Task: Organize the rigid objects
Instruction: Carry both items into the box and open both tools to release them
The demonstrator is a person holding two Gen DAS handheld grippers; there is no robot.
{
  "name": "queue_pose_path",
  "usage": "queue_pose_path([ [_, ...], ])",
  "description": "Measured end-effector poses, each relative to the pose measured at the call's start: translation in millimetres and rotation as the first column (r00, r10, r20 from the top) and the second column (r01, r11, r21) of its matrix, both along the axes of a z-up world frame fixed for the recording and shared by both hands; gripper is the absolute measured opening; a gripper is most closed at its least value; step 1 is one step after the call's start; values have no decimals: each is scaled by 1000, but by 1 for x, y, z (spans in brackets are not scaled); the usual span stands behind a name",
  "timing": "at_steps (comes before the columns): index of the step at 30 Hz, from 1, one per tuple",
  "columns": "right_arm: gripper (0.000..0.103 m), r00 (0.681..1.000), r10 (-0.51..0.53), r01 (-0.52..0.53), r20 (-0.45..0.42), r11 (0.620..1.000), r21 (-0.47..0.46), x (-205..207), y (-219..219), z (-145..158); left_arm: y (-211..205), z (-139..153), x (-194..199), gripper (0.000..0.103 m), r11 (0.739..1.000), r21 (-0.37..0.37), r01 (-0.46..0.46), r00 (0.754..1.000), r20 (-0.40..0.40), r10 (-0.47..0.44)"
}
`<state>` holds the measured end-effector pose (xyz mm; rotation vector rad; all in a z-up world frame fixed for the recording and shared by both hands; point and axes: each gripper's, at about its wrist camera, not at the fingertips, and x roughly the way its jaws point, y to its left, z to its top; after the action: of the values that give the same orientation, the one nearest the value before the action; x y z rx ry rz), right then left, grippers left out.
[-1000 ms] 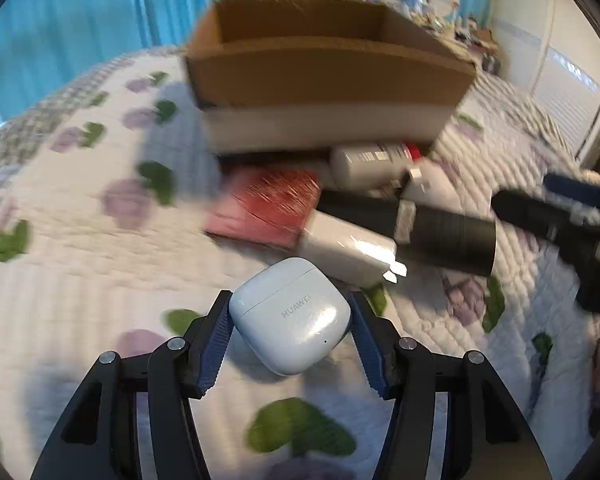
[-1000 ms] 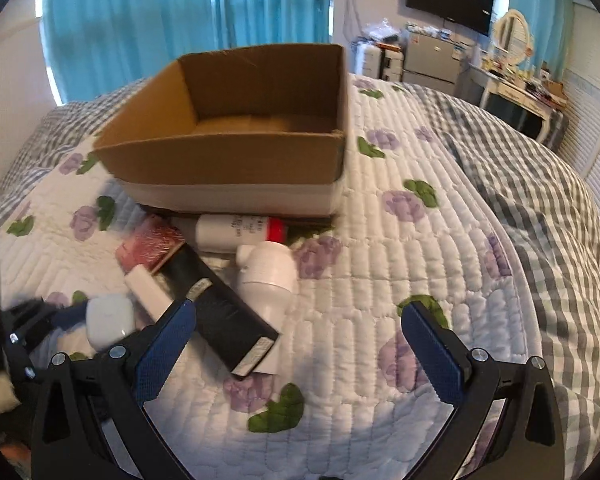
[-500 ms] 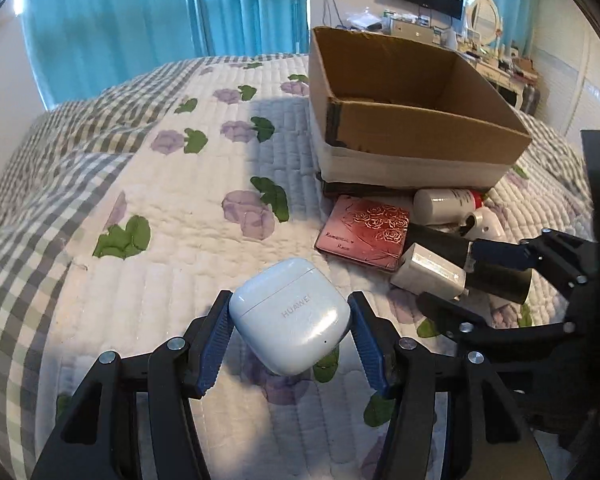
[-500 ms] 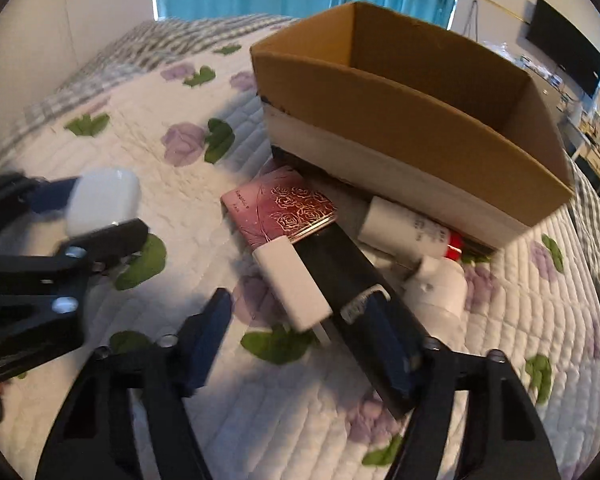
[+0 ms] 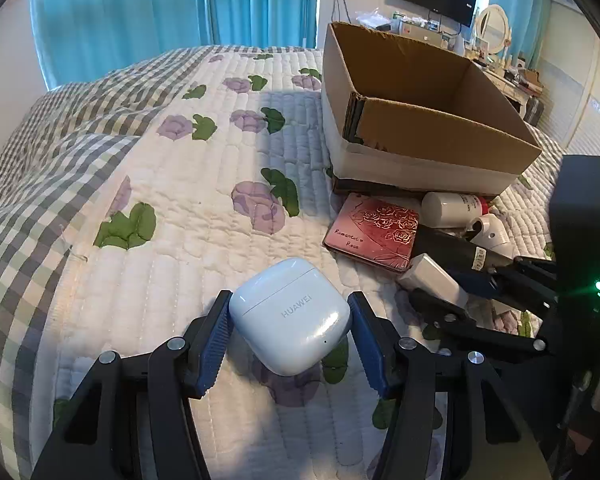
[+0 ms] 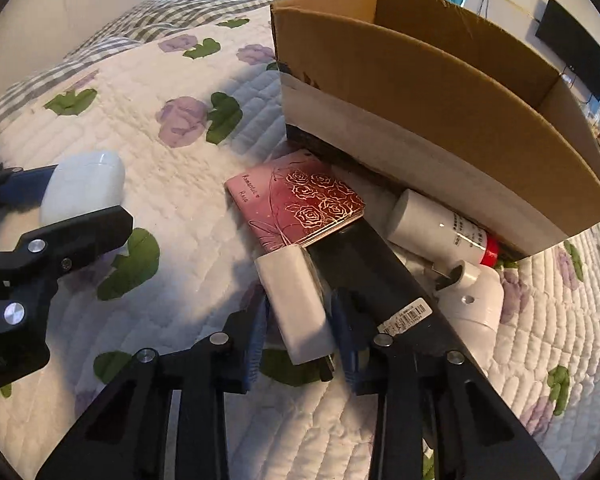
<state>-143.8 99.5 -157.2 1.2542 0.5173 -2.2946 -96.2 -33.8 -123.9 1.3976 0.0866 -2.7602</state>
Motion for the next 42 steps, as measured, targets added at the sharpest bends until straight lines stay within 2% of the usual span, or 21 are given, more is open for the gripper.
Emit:
queue_pose_path([
  [4, 23, 1000, -29, 29, 12, 997, -69, 8, 16, 12, 1, 5, 1, 59, 1000, 23, 12, 1000, -4, -12],
  [6, 22, 999, -42, 43, 11, 992, -117, 14, 28, 24, 4, 9, 0, 59, 1000, 15, 15, 1000, -6, -15],
  [11, 22, 995, -90, 79, -44, 975, -206, 14, 49, 74, 14, 39, -7, 59, 999, -18, 49, 998, -44, -50],
  [16, 22, 978, -145, 103, -149, 959, -263, -16, 64, 149, 27, 90, -32, 59, 996, -26, 87, 986, -138, -89],
  [19, 22, 963, -190, 136, -190, 955, -265, -45, 70, 177, 38, 119, -57, 59, 995, -7, 102, 974, -203, -102],
  [22, 22, 957, -215, 158, -192, 949, -274, -75, 79, 192, 54, 136, -88, 59, 991, -31, 130, 958, -252, -134],
  [25, 22, 959, -235, 189, -158, 947, -260, -112, 82, 188, 68, 137, -122, 59, 986, -75, 151, 953, -256, -165],
  [30, 22, 959, -268, 245, -92, 947, -207, -165, 90, 158, 79, 113, -171, 59, 982, -96, 161, 955, -237, -179],
  [32, 22, 959, -278, 264, -54, 946, -187, -185, 92, 139, 82, 103, -179, 59, 981, -105, 161, 958, -224, -181],
  [35, 22, 962, -270, 260, -45, 953, -156, -199, 92, 118, 82, 88, -191, 59, 979, -112, 168, 959, -211, -189],
  [40, 23, 961, -276, 265, -27, 944, -198, -216, 96, 101, 82, 76, -195, 59, 978, -108, 177, 959, -204, -196],
  [42, 38, 961, -270, 256, -49, 945, -203, -214, 97, 104, 81, 74, -195, 59, 977, -112, 181, 959, -202, -201],
])
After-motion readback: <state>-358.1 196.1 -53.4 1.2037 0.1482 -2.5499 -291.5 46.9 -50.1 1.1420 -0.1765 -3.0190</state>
